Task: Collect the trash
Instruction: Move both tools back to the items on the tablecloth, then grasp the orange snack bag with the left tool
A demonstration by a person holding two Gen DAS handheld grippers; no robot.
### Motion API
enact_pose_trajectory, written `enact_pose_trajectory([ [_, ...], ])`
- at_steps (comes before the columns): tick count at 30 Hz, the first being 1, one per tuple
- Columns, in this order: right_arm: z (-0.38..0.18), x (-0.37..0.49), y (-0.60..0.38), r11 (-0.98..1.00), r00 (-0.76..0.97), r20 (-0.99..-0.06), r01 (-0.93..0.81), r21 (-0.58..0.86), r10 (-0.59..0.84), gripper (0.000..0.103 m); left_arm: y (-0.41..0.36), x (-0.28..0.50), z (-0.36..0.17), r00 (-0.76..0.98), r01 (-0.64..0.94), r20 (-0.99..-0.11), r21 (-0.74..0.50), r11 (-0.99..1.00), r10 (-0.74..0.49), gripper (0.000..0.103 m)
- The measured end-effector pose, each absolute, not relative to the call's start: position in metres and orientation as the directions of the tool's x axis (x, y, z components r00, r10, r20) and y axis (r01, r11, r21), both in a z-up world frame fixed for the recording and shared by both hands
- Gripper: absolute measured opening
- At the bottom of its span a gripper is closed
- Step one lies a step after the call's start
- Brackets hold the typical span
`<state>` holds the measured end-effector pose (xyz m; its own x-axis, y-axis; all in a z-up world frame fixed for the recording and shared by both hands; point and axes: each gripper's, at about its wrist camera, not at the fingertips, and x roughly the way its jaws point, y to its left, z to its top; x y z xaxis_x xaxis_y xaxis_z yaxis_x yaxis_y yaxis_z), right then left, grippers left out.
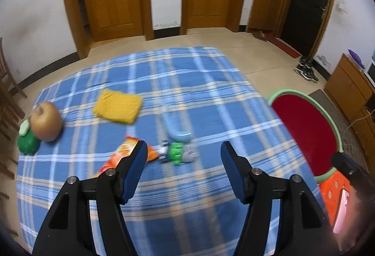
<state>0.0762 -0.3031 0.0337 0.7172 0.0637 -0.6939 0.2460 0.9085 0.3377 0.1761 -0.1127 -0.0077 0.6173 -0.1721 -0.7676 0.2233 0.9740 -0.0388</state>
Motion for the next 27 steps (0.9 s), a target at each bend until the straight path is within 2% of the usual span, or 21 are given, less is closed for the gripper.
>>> enact_pose_trajectory([
  [8,0.034,0.083,-0.283,0.921,0.711,-0.699,0.216,0.324,0.079,0.063,-0.067,0.186,-0.024,0.605,0.142,-0.793,0.013,0.99,-0.076,0.065],
  [15,0.033,0.093,-0.265,0.933,0.699,-0.708,0.185,0.308,0.095,0.063,-0.045,0.19,-0.041,0.576,0.131,-0.816,0.041,0.991,-0.042,0.066],
  [19,0.034,0.098,-0.254,0.941,0.692,-0.715,0.164,0.296,0.104,0.063,-0.039,0.192,-0.047,0.568,0.138,-0.821,0.024,0.99,-0.059,0.069],
  [27,0.031,0.111,-0.23,0.954,0.672,-0.732,0.132,0.271,0.115,0.063,-0.044,0.196,-0.056,0.548,0.199,-0.828,-0.004,0.98,-0.115,0.069],
])
